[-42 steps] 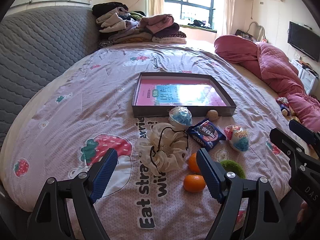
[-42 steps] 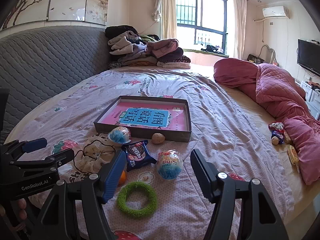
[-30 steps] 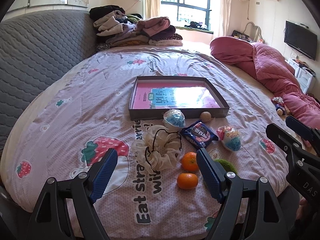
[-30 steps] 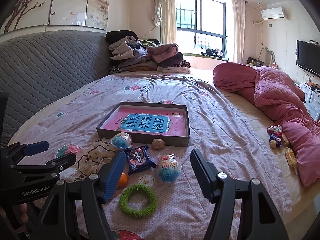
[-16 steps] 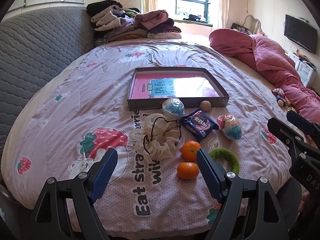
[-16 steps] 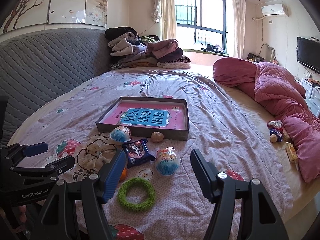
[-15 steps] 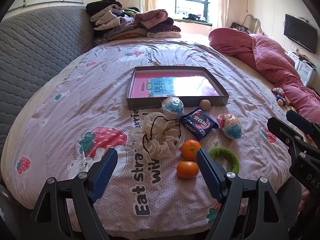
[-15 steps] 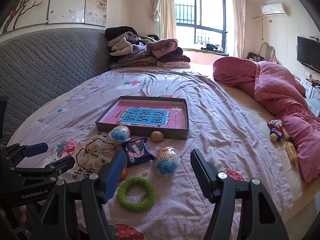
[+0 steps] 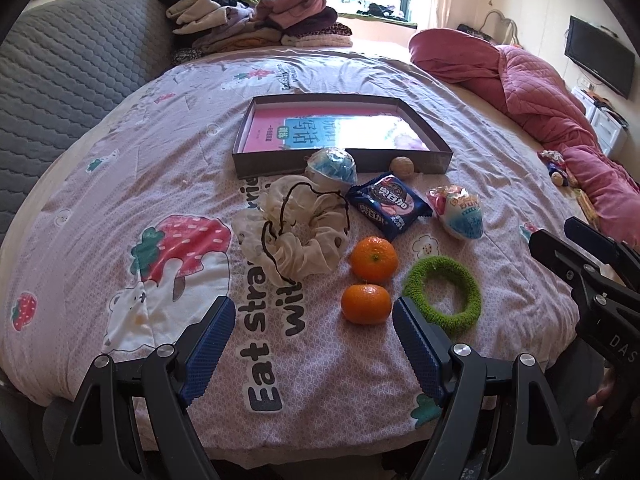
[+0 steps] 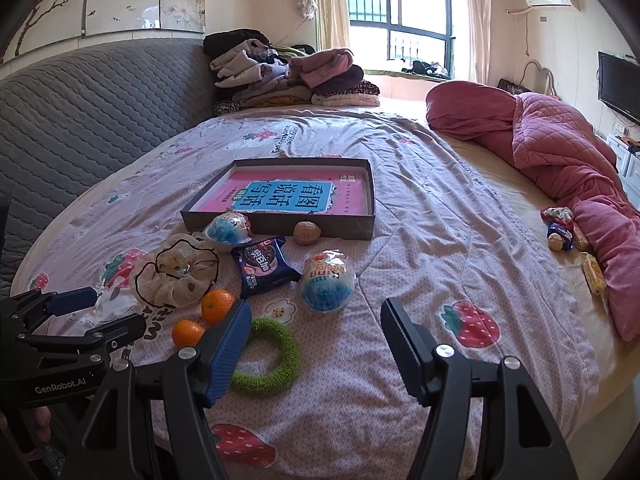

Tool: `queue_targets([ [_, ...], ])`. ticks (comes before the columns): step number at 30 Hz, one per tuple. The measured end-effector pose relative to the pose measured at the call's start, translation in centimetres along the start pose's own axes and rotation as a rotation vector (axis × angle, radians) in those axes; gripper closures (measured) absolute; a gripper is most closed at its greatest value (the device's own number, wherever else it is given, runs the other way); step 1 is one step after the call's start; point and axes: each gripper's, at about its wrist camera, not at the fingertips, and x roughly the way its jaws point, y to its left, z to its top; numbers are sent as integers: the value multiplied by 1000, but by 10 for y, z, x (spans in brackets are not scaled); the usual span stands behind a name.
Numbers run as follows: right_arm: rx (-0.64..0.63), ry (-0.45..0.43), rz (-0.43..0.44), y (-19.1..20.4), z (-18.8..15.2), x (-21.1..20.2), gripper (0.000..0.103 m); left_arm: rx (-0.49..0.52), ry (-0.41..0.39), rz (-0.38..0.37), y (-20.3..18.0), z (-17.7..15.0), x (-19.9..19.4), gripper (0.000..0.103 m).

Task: Organize objects
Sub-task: 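Move the left tool toward a mandarin while the right tool approaches the green fuzzy ring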

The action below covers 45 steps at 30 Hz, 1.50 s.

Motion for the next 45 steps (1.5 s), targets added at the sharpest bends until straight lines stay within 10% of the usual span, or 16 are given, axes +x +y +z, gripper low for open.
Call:
queue_targets([
  [45, -10, 155, 4, -2, -25, 58, 40, 0, 90, -51, -13, -9, 56, 21],
])
